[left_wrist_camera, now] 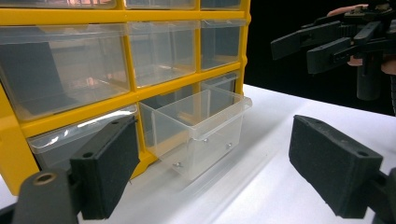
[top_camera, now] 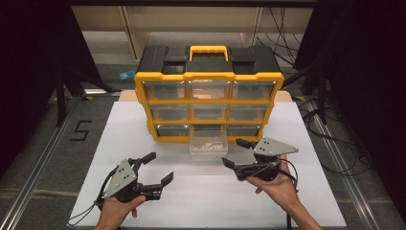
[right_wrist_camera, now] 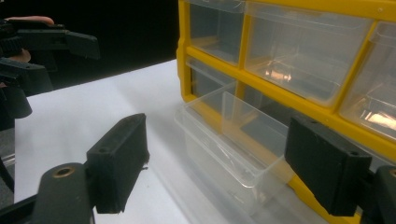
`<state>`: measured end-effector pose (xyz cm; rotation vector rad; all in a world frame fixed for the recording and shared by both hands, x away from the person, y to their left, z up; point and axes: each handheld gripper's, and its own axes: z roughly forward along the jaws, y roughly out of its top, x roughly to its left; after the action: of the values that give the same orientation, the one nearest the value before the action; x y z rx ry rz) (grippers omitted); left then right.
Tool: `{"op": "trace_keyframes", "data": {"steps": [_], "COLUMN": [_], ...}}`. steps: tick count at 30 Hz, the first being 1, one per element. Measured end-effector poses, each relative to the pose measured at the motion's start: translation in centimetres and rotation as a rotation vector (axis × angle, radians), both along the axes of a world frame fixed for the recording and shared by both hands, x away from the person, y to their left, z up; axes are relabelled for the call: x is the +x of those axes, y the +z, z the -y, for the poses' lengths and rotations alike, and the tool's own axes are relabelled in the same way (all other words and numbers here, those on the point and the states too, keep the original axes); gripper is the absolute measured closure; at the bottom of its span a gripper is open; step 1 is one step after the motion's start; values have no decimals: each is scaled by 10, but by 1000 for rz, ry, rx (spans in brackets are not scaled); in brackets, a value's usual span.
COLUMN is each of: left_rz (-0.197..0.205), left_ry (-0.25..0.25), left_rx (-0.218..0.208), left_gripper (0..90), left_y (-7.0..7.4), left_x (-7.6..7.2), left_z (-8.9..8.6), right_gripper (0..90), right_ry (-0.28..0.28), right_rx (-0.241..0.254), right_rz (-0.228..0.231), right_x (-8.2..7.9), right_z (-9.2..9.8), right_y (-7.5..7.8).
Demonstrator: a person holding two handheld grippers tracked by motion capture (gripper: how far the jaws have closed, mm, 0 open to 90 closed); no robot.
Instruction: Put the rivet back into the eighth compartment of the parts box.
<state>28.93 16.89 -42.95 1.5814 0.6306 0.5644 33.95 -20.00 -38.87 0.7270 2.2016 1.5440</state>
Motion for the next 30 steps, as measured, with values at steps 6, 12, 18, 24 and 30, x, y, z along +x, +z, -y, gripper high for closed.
{"op": "trace_keyframes", "data": {"steps": [6,12,18,24,30], "left_rz": [-1,-1,-3,-3,-3], "left_ry": [-1,-3,-3,-4,-5], "left_rx": [0,1,4,6,5], "left_gripper": [161,161,161,161,160], "left_y": [0,0,0,-1,-1], "left_x": [0,0,0,0,0], "left_z": [0,0,1,1,1], "right_gripper": [217,212,198,196,195], "right_ry": [6,-6,-18,-31,-29], "right_rx": [7,30,26,36,35], "right_rz": [3,8,4,0,4], "right_x": [-5,-10,-14,-17,-20], "right_z": [3,8,14,18,20], "right_y": [-7,-12,-13,-15,-18]}}
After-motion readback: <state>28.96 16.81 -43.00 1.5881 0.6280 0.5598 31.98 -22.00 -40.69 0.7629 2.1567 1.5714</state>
